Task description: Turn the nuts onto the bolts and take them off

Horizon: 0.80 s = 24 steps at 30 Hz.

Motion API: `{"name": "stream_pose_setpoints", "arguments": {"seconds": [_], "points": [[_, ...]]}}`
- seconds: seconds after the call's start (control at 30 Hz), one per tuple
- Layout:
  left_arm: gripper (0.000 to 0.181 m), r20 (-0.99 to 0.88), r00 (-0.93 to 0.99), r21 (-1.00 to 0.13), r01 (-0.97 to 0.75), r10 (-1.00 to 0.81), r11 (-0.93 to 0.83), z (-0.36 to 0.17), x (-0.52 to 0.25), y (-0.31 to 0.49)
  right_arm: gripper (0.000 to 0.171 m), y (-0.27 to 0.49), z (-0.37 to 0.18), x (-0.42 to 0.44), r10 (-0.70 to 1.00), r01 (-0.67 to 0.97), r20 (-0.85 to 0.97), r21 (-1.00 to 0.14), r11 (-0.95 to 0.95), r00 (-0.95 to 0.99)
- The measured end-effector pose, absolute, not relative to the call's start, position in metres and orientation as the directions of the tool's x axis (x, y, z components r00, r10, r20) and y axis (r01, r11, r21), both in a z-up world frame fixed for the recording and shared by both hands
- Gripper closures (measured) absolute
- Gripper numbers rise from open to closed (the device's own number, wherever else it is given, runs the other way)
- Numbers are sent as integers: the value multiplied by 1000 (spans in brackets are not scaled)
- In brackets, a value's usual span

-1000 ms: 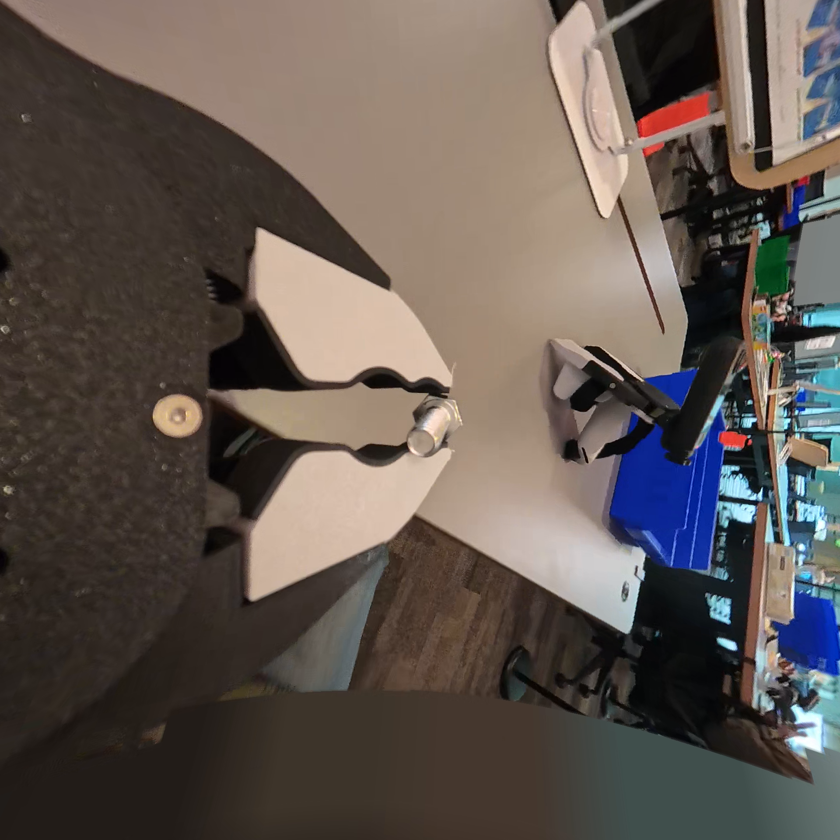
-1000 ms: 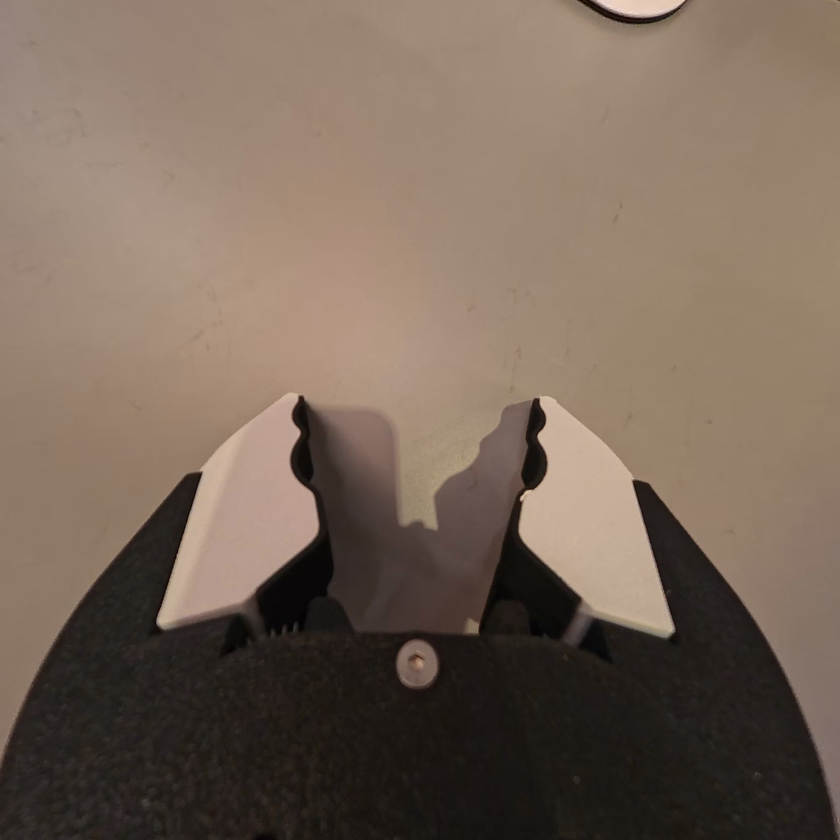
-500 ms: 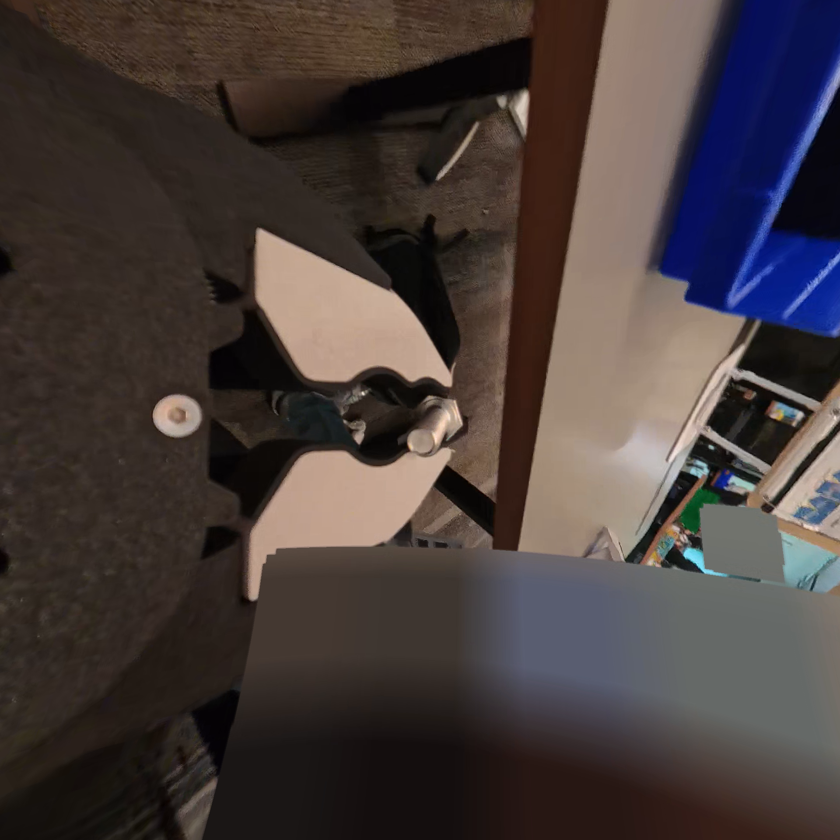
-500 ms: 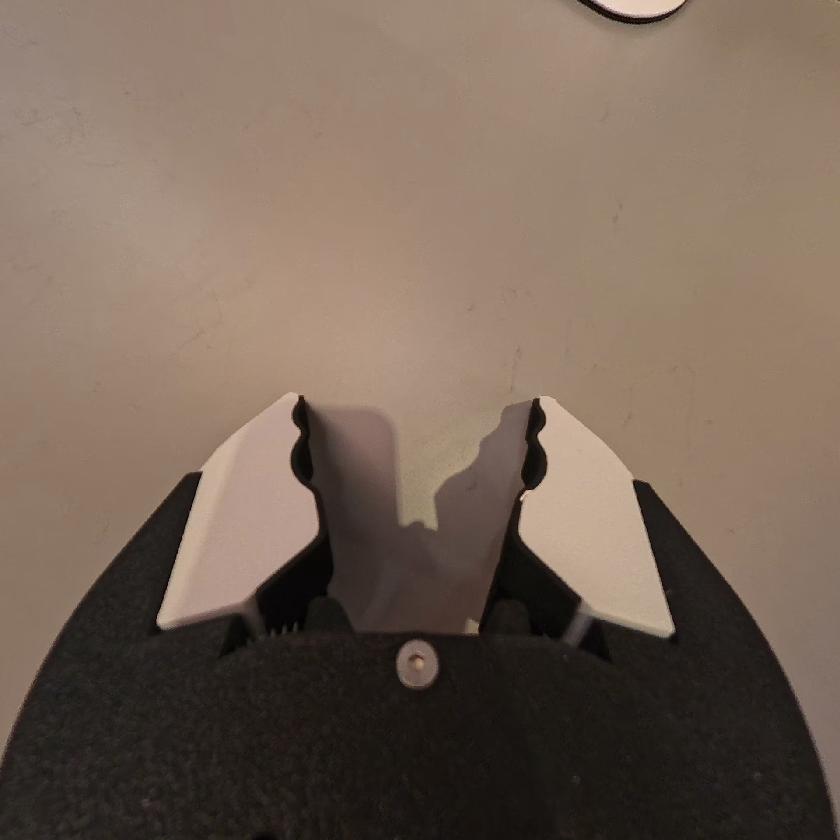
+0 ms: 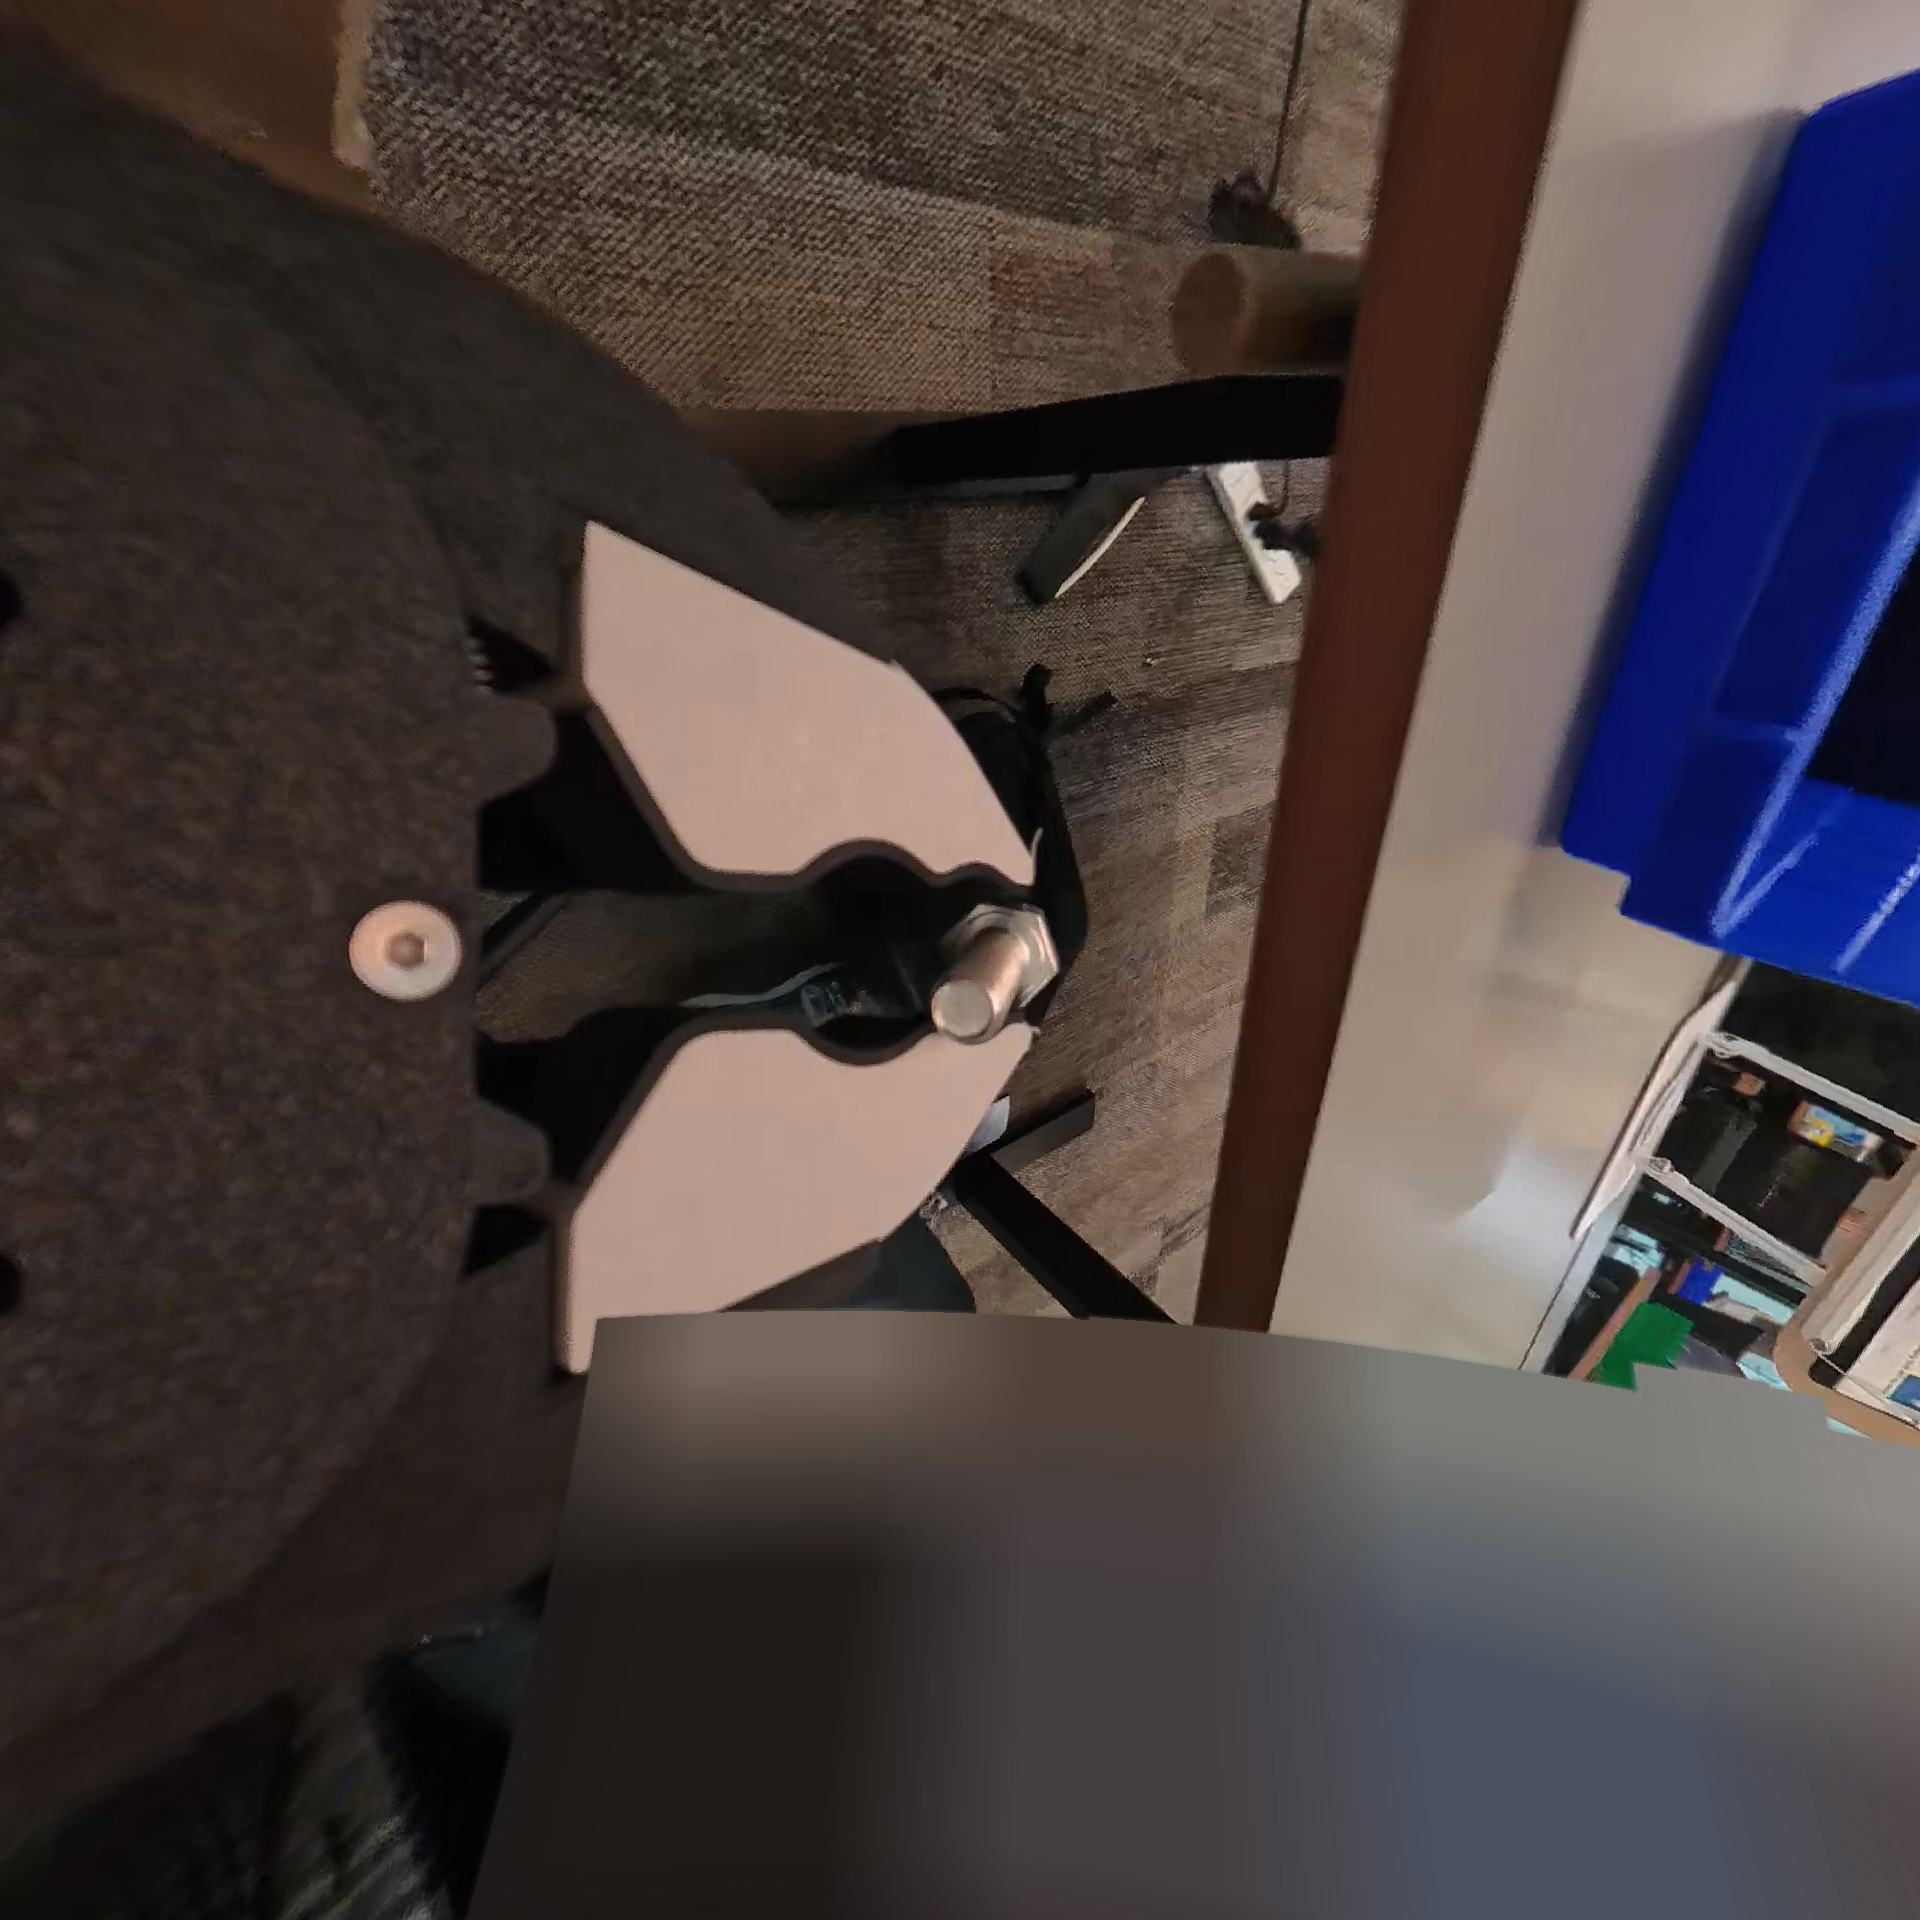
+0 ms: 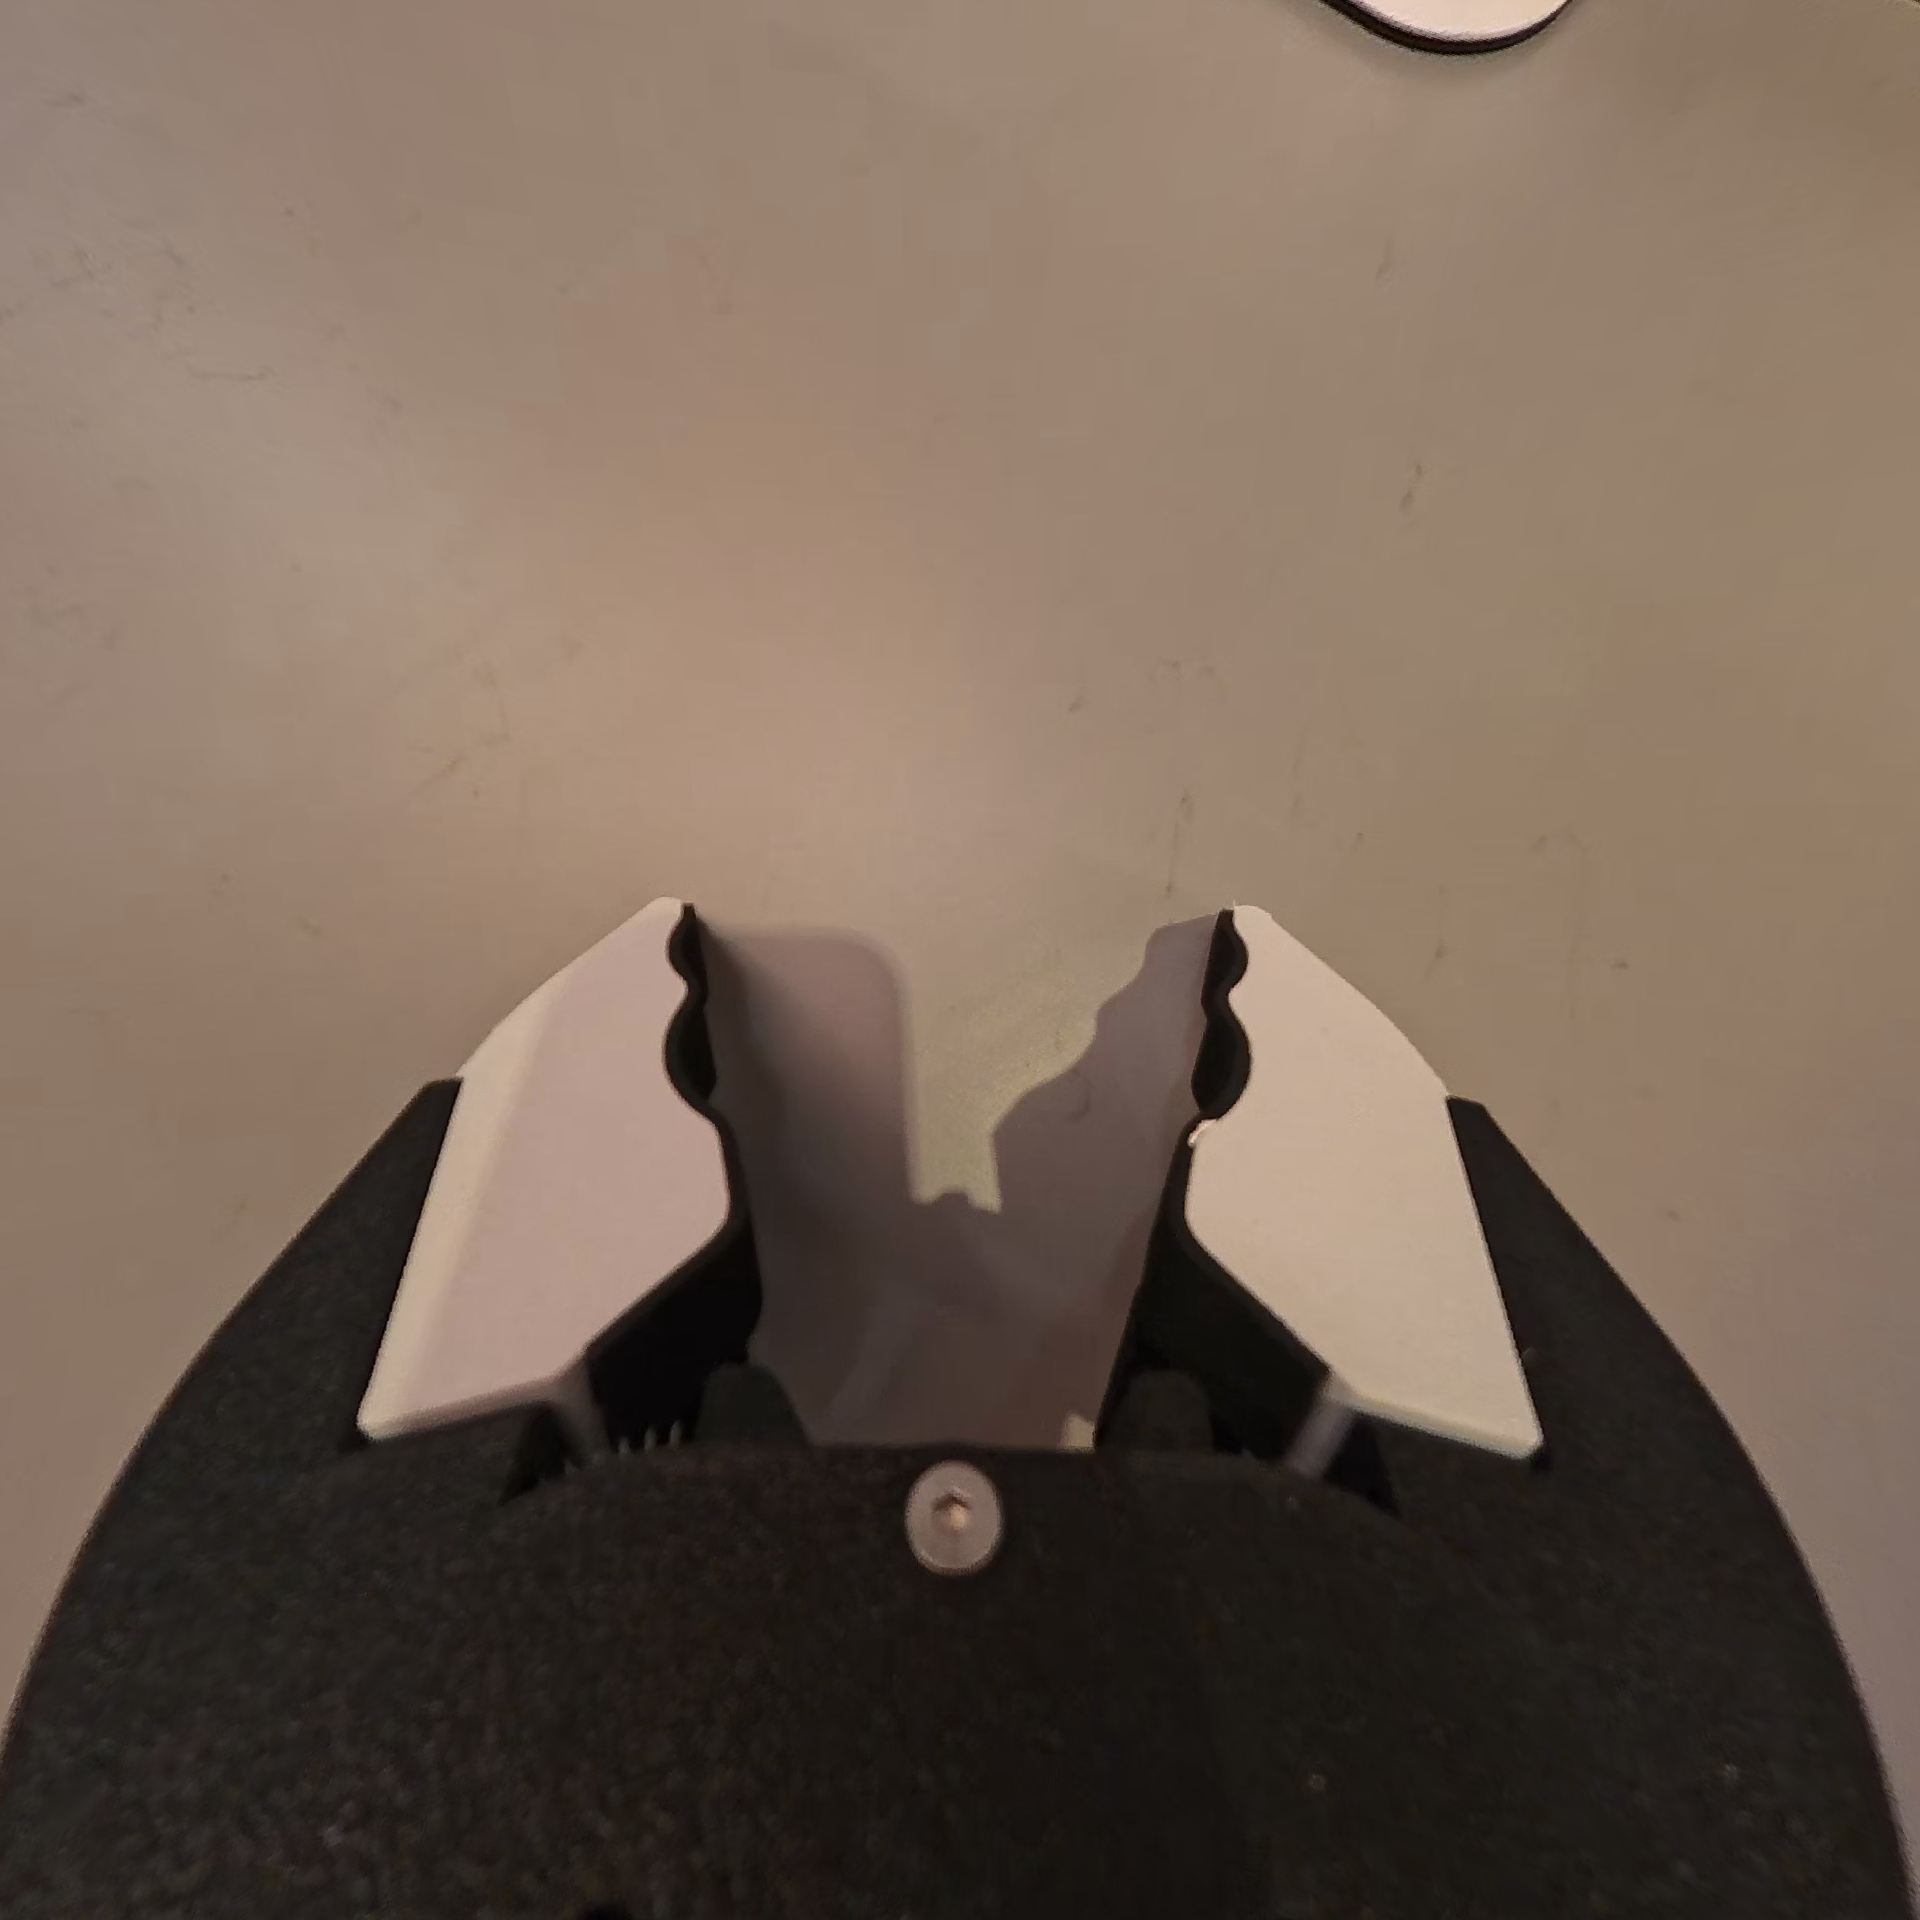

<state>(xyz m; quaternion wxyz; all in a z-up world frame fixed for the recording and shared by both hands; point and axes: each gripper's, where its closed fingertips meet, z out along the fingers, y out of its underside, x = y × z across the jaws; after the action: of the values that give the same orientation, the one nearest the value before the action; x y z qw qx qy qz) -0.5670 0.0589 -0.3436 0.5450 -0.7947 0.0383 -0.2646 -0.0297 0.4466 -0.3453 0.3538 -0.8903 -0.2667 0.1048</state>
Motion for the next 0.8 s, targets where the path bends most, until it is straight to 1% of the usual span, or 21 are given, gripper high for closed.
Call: {"name": "stream_pose_setpoints", "arguments": {"seconds": [0.03, 0.13, 0.23, 0.33, 0.47, 0.63, 0.7, 0.8], "points": [[161, 358, 864, -896, 211, -354, -391, -338, -563, 62, 80, 447, -345, -30, 549, 401, 2, -686, -607, 836], [162, 257, 889, -932, 125, -378, -341, -313, -546, 75, 80, 447, -345, -30, 549, 401, 2, -686, -607, 836], [162, 123, 897, -959, -2, -425, -283, -277, -515, 99, 80, 447, -345, -30, 549, 401, 2, -686, -607, 836], [162, 50, 861, -963, -93, -507, -254, -243, -468, 137, 80, 447, -345, -30, 549, 401, 2, -686, -607, 836], [162, -43, 788, -942, -238, -615, -238, -224, -396, 201, 80, 447, -345, -30, 549, 401, 2, -686, -607, 836], [162, -59, 716, -908, -328, -696, -260, -237, -325, 303, 80, 447, -345, -30, 549, 401, 2, -686, -607, 836], [162, -79, 696, -877, -388, -713, -282, -255, -308, 343, 80, 447, -345, -30, 549, 401, 2, -686, -607, 836], [162, -49, 660, -838, -435, -749, -328, -287, -287, 387, 80, 447, -345, -30, 549, 401, 2, -686, -607, 836]]}}
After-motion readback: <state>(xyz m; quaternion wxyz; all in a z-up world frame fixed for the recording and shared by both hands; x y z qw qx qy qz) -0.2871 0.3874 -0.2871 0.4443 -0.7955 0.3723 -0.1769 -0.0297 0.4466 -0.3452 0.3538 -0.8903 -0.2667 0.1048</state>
